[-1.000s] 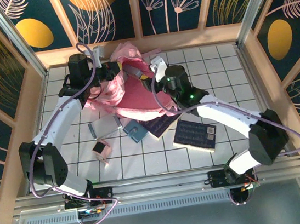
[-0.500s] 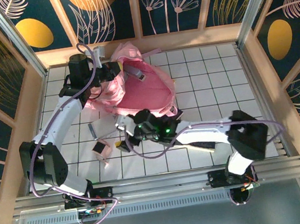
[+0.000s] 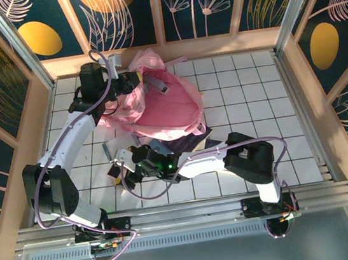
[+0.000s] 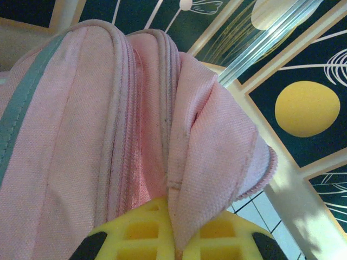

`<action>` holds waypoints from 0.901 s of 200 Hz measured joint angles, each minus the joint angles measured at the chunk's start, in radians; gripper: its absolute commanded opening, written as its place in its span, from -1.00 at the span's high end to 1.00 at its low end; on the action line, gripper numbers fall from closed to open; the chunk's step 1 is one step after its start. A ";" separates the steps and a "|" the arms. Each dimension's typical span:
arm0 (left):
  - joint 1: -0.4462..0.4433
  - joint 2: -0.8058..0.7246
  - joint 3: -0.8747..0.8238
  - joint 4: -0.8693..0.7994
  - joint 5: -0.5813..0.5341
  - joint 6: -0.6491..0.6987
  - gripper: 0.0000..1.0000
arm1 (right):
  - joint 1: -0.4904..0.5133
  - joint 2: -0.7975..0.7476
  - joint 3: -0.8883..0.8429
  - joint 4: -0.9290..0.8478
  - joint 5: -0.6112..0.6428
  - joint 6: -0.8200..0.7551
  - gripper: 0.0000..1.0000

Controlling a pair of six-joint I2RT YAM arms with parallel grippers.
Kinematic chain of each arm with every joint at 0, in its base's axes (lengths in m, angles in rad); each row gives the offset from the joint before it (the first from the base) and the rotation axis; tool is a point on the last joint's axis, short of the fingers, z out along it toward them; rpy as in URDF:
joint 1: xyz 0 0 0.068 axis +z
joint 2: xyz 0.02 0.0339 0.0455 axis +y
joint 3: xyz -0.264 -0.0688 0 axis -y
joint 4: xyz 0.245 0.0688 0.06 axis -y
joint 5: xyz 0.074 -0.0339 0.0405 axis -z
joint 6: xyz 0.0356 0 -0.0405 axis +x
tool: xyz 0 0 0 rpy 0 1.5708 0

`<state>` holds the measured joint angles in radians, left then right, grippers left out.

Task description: Pack the student bag

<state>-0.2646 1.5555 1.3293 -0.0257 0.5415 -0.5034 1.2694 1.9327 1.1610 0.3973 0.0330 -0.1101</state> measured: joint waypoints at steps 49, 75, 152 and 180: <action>0.000 0.000 0.000 0.000 0.000 0.000 1.00 | 0.000 0.080 0.073 0.026 0.011 0.024 -0.98; 0.000 0.000 0.000 0.000 -0.002 0.000 1.00 | 0.000 0.119 0.106 0.026 0.010 0.040 -0.98; 0.000 0.000 0.000 0.000 -0.003 0.000 1.00 | -0.021 0.191 0.114 0.022 -0.019 0.082 -0.98; 0.000 0.000 0.000 0.000 -0.003 0.000 1.00 | -0.034 0.204 0.129 0.014 -0.047 0.092 -0.87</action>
<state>-0.2646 1.5555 1.3293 -0.0257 0.5388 -0.5034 1.2358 2.1372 1.2900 0.4118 -0.0143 -0.0177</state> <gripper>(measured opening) 0.063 0.976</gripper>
